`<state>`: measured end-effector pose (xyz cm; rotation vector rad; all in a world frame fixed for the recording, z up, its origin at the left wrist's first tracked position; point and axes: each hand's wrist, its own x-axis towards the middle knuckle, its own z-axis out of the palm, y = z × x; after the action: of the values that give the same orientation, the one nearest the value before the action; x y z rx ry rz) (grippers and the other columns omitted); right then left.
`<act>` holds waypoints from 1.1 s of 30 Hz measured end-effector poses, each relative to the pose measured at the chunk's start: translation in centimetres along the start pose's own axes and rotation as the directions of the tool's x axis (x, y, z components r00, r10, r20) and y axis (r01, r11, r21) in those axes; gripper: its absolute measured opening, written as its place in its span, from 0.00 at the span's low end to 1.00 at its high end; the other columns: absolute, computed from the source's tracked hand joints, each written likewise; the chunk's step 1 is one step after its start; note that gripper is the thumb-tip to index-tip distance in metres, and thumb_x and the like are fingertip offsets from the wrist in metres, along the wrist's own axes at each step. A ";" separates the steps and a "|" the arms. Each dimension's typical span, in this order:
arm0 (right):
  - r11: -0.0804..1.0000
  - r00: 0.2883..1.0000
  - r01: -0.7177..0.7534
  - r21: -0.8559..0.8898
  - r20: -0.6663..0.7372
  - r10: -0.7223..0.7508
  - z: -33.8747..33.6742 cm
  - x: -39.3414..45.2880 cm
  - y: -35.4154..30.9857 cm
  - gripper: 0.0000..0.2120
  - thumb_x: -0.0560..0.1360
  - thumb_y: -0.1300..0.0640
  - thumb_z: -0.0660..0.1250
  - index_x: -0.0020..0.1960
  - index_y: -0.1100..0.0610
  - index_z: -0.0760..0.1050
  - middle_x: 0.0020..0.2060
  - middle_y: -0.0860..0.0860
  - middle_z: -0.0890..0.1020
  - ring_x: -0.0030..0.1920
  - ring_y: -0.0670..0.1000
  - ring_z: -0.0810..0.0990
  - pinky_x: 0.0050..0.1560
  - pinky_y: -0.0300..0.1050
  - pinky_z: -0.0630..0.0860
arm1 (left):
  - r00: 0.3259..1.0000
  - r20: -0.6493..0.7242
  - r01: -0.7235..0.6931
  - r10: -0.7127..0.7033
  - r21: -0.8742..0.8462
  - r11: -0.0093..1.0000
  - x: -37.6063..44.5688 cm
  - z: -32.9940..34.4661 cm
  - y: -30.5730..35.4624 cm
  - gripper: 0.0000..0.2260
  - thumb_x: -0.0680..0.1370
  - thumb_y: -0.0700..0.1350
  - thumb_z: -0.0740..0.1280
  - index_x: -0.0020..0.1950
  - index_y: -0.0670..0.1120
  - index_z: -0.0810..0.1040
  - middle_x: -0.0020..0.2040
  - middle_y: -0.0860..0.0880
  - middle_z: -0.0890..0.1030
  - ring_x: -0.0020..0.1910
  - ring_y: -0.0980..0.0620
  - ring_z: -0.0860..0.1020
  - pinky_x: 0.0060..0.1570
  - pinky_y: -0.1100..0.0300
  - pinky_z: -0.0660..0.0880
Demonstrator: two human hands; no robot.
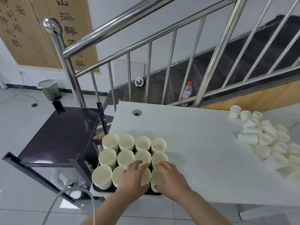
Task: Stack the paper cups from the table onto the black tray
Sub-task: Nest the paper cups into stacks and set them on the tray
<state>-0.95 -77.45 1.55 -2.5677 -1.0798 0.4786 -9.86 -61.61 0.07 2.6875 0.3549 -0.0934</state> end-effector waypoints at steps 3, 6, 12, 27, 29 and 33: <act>0.999 1.000 -0.017 -0.029 0.018 0.017 0.2 0.2 0.2 0.33 0.72 0.47 0.68 0.74 0.47 0.61 0.70 0.42 0.62 0.70 0.47 0.60 0.58 0.43 0.73 | 1.000 0.013 0.017 -0.018 0.023 1.000 0.1 0.1 0.0 0.29 0.75 0.55 0.65 0.74 0.58 0.58 0.74 0.56 0.58 0.73 0.53 0.58 0.65 0.58 0.63; 0.999 0.999 -0.017 -0.049 0.041 0.019 0.5 0.3 0.4 0.31 0.73 0.49 0.68 0.74 0.47 0.62 0.69 0.43 0.63 0.69 0.47 0.63 0.57 0.44 0.74 | 0.999 0.011 0.041 -0.042 0.040 0.998 0.2 0.1 0.0 0.28 0.75 0.54 0.65 0.74 0.58 0.59 0.73 0.56 0.60 0.72 0.53 0.60 0.64 0.58 0.63; 0.998 0.998 -0.016 -0.053 0.053 0.019 1.1 0.6 0.6 0.31 0.73 0.52 0.69 0.73 0.47 0.63 0.68 0.45 0.63 0.68 0.49 0.64 0.56 0.44 0.74 | 0.997 0.017 0.073 -0.074 0.054 0.996 0.2 0.0 0.0 0.27 0.75 0.53 0.66 0.73 0.57 0.62 0.70 0.56 0.63 0.68 0.53 0.65 0.60 0.58 0.63; 0.995 0.999 0.035 -0.098 0.037 -0.032 -0.1 0.1 1.6 0.29 0.74 0.49 0.67 0.73 0.48 0.63 0.72 0.45 0.60 0.70 0.49 0.63 0.56 0.45 0.75 | 0.997 -0.027 0.080 -0.078 0.087 0.993 0.8 0.0 2.6 0.24 0.75 0.54 0.65 0.70 0.57 0.65 0.68 0.56 0.65 0.68 0.53 0.65 0.62 0.59 0.64; 0.994 0.999 0.045 -0.097 0.024 -0.043 -0.7 -0.1 2.1 0.29 0.74 0.49 0.68 0.73 0.48 0.63 0.72 0.45 0.60 0.70 0.49 0.63 0.56 0.45 0.74 | 0.997 -0.029 0.075 -0.073 0.082 0.994 0.9 -0.1 3.5 0.24 0.75 0.53 0.66 0.70 0.57 0.65 0.68 0.56 0.65 0.67 0.53 0.66 0.62 0.59 0.64; 0.996 0.998 0.055 -0.071 -0.014 -0.056 -2.5 -1.6 4.0 0.29 0.75 0.48 0.68 0.73 0.48 0.64 0.71 0.45 0.61 0.70 0.48 0.63 0.57 0.45 0.74 | 0.999 -0.016 0.053 -0.052 0.086 0.995 1.5 0.3 6.4 0.26 0.75 0.53 0.65 0.72 0.56 0.63 0.70 0.56 0.63 0.67 0.53 0.66 0.62 0.58 0.65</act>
<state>1.56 -81.64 2.49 -2.5896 -1.1784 0.4121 -6.72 -67.00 2.18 2.7662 0.4356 -0.1079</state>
